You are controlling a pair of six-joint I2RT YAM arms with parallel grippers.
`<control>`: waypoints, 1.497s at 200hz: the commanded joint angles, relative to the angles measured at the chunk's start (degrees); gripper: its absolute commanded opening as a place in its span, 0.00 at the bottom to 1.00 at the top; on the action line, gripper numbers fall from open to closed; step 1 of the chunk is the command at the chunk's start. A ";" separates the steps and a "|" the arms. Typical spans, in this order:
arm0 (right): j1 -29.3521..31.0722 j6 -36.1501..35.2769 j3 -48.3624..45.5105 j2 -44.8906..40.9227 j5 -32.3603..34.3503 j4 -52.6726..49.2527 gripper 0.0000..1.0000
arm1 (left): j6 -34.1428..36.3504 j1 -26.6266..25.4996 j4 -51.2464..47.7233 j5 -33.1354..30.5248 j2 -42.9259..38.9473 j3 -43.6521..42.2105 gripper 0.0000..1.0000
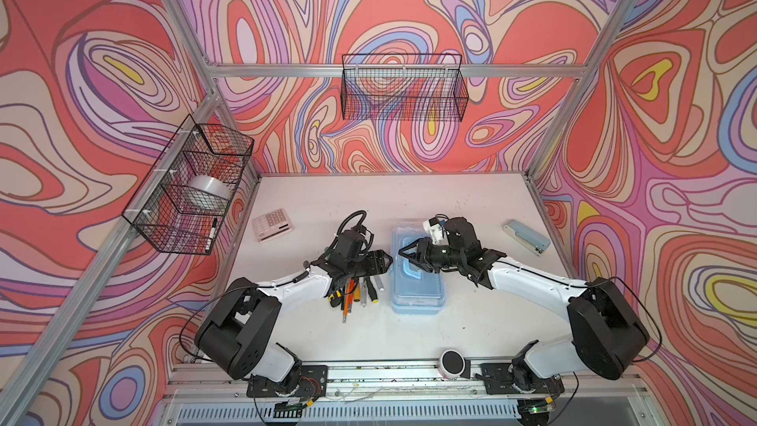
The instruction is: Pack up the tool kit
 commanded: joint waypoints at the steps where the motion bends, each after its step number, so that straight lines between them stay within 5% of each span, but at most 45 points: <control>1: 0.04 -3.11 -1.17 3.90 -0.09 -2.29 0.37 | 0.86 -1.10 -0.02 2.54 0.69 1.95 0.73; 40: -0.36 -3.25 -2.70 3.16 0.78 -1.08 0.18 | 1.12 -1.13 -1.24 2.16 -0.32 2.26 0.73; 58: -1.68 -4.84 -2.63 1.33 0.71 -2.46 0.00 | 1.40 -1.09 -1.84 2.02 -1.55 2.26 0.73; 82: -6.26 -7.13 -4.25 -1.92 -3.97 -0.22 0.00 | 1.39 -1.04 -1.32 2.99 -3.56 2.02 0.73; 109: -14.09 -0.82 -9.00 -3.80 -16.46 18.06 0.00 | 0.50 -1.02 1.13 6.26 -5.72 1.71 0.75; 153: -16.14 1.61 -7.92 0.84 -27.04 27.18 0.00 | -3.15 -0.93 7.17 10.51 -6.68 1.13 0.76; 202: -18.70 33.11 -12.16 20.01 -32.39 79.13 0.00 | -8.53 -0.14 15.77 14.74 -4.49 -0.21 0.75; 299: -18.78 32.44 -11.73 22.26 -32.07 79.40 0.00 | -6.50 -0.14 13.24 12.69 -3.43 -0.69 0.75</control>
